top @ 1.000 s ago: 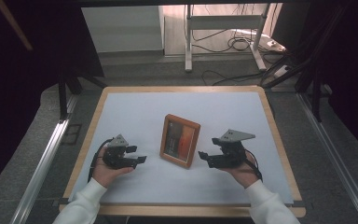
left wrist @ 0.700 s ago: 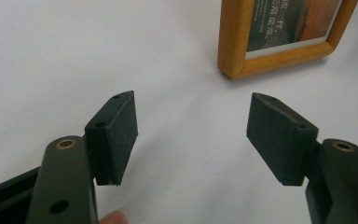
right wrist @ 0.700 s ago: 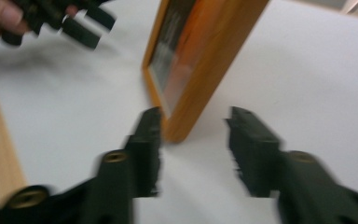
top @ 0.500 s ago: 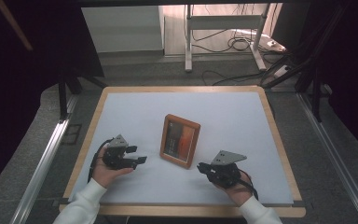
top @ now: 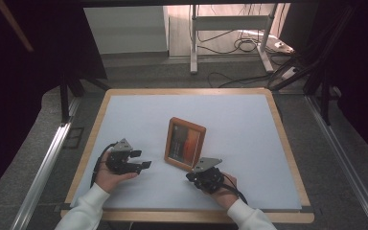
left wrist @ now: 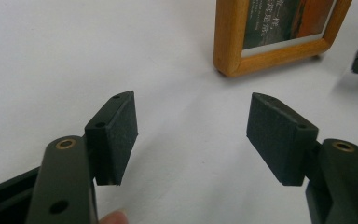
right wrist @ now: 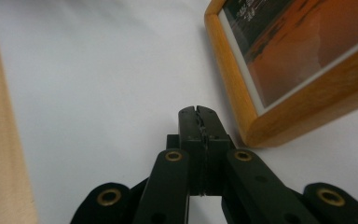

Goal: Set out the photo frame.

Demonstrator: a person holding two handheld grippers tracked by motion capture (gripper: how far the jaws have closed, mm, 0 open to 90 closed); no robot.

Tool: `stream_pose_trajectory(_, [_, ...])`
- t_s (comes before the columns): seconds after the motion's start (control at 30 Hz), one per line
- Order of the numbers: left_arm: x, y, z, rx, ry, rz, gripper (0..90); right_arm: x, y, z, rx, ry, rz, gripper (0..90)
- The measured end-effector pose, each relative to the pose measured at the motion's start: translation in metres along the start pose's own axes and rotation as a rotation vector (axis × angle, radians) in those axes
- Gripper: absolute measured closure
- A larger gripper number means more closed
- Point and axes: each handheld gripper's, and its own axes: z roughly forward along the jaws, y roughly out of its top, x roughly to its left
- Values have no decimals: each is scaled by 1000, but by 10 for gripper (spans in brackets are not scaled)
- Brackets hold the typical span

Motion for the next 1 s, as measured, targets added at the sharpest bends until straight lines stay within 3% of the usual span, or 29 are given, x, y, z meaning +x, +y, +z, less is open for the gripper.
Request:
stream_pose_trajectory(0.37, [0, 0, 0, 1, -3, 1, 333, -1, 3, 12, 25, -19, -6, 900])
stream_pose_trajectory(0.7, [0, 0, 0, 1, -2, -1, 333, -14, 2, 11, 12, -35, 25, 900])
stream_pose_trajectory(1.0, [0, 0, 1, 3, -2, -2, 333, -21, -1, 8, 18, -47, 22, 900])
